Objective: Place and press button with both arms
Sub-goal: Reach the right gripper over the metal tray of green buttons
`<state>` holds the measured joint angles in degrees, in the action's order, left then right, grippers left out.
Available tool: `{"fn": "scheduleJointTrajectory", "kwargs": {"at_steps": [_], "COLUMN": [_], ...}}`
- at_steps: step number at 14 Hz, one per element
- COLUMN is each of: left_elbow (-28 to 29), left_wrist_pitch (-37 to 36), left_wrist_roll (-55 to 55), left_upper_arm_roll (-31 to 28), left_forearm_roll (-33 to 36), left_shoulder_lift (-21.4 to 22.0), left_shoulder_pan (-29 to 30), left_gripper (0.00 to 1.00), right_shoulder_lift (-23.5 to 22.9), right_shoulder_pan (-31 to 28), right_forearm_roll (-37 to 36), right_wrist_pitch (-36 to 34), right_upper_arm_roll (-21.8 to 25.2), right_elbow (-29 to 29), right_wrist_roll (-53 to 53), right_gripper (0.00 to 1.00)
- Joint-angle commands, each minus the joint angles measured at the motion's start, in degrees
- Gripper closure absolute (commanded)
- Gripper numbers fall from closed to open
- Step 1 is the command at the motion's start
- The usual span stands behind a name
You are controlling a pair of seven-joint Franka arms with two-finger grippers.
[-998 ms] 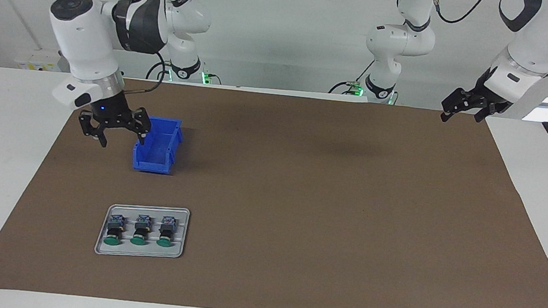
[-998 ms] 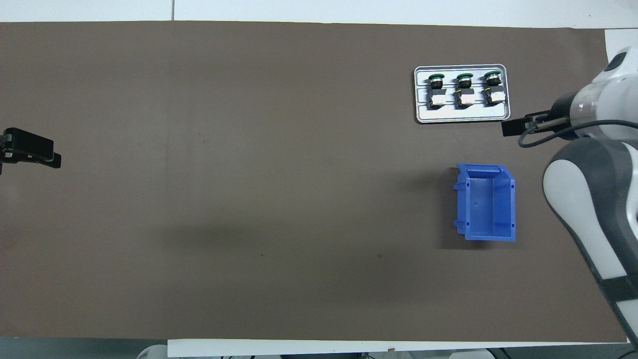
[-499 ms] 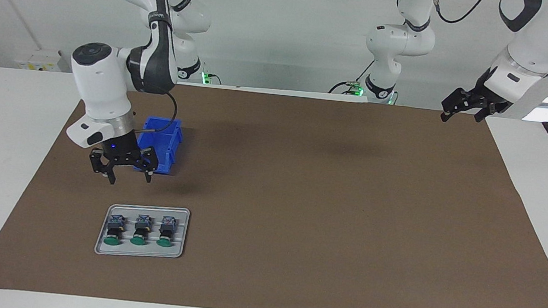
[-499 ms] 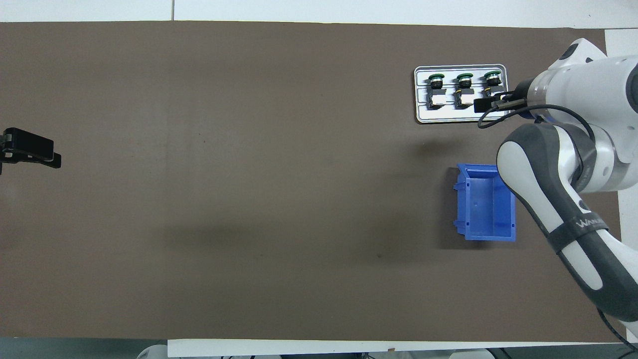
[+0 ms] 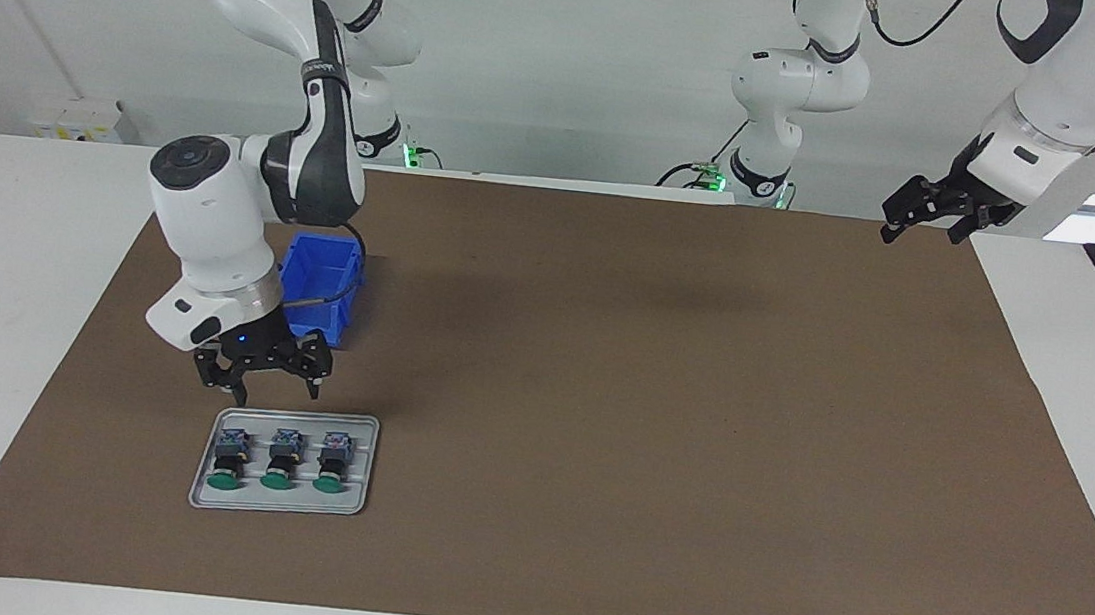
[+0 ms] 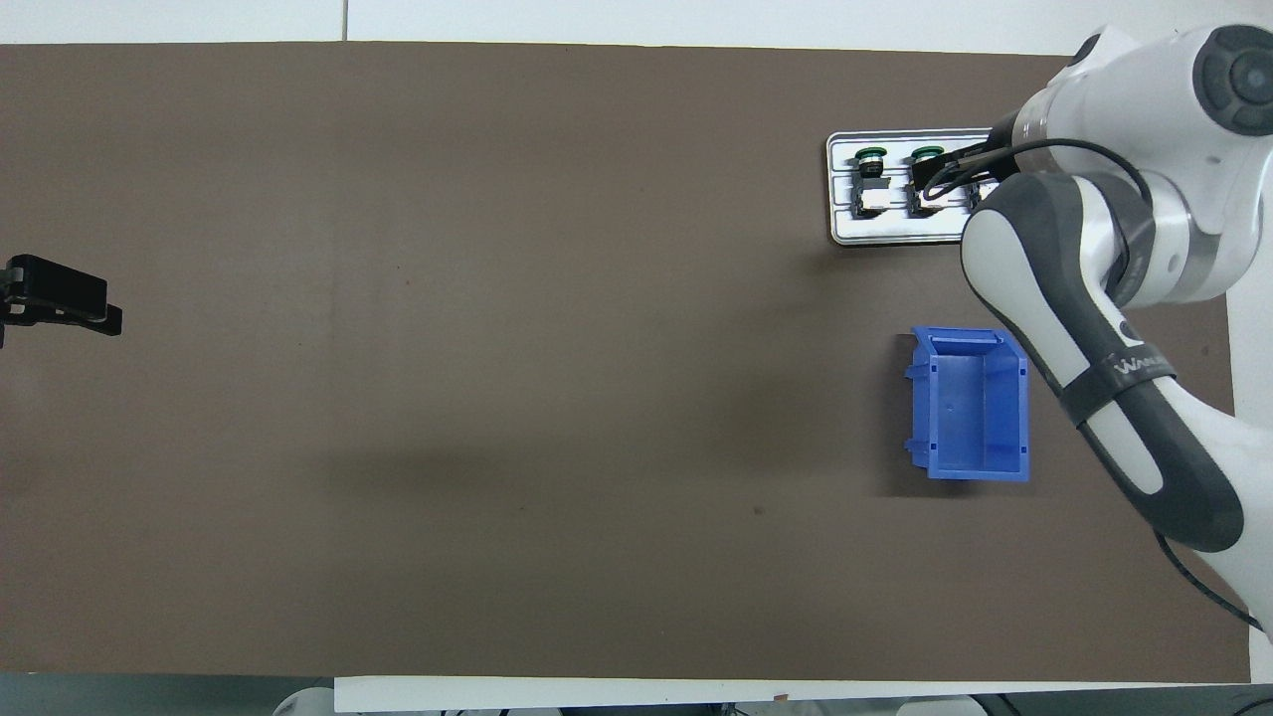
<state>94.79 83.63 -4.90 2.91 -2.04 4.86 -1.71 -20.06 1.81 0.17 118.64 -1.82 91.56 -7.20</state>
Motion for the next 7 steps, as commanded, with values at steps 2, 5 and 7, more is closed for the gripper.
{"fn": "scheduleJointTrajectory", "kwargs": {"at_steps": [2,5,7], "left_elbow": [1.36,1.36,1.36], "left_wrist_pitch": [0.4,0.4,0.4], "left_wrist_roll": [0.42,0.42,0.42], "left_upper_arm_roll": [0.16,0.16,0.16], "left_forearm_roll": [-0.69,-0.69,-0.69], "left_shoulder_lift": [1.21,1.21,1.21], "left_shoulder_pan": [0.75,0.75,0.75], "left_gripper": [0.0,0.0,0.0], "right_shoulder_lift": [-7.71,-10.43,-13.15], "right_shoulder_pan": [-2.78,-3.31,-2.78], "right_forearm_roll": [0.89,0.89,0.8], "right_wrist_pitch": [-10.63,-4.49,0.33], "right_upper_arm_roll": [-2.65,-3.37,-3.45], "right_elbow": [-12.1,-12.19,-12.46], "right_wrist_roll": [0.34,0.43,0.52], "right_gripper": [0.06,0.06,0.06]}}
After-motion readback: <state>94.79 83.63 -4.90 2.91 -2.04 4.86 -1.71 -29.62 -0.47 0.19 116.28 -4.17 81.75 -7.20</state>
